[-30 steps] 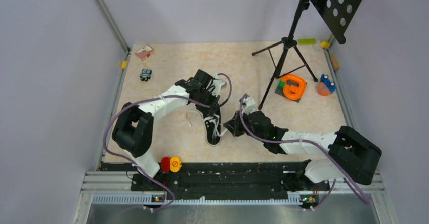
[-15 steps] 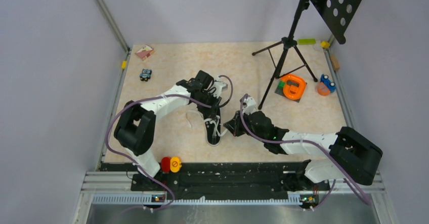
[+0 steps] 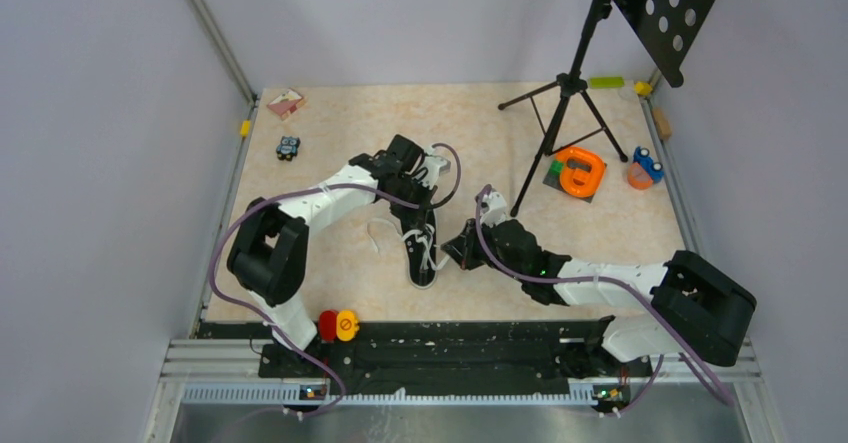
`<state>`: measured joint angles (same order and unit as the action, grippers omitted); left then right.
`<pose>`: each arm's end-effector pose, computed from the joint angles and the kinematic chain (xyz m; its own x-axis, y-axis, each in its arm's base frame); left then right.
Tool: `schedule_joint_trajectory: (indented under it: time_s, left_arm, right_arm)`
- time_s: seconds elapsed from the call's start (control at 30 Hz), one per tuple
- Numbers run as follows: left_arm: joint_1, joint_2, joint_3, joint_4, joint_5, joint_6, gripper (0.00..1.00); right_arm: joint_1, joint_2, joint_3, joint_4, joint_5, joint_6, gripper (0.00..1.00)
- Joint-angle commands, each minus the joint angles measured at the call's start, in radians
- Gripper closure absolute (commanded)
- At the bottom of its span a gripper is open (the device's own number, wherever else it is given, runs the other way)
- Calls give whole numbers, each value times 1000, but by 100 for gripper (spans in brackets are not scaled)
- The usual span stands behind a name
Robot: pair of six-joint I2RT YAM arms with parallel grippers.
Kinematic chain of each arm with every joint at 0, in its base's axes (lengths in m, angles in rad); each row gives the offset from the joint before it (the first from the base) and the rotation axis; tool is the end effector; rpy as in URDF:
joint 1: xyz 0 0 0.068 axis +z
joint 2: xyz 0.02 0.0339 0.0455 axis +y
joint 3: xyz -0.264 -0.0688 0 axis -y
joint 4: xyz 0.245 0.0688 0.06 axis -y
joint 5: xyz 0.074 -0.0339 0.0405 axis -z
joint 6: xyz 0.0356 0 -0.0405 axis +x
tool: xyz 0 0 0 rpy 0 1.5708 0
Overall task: Tie the shoes
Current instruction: Cross the shoelace with the shoelace.
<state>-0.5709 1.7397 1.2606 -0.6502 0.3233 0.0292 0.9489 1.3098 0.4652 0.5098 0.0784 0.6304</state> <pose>0.2930 -0.2016 0.2166 -0.7421 0.5095 -0.4355 0.6486 0.7099 -0.2746 0.1554 0.2120 0.1892 -0.6069 0.1621 -0.7781 -0.5069 0.6751 0.5360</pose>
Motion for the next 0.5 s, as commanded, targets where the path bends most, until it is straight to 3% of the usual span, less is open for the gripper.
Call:
schedule_joint_trajectory:
  time_s: [0.0, 0.47]
  left_arm:
    - [0, -33, 39, -1, -4, -14, 100]
    - [37, -74, 31, 2, 84, -57, 100]
  right_arm:
    - [8, -3, 3, 67, -6, 44, 100]
    - [14, 107, 58, 56, 86, 203, 100]
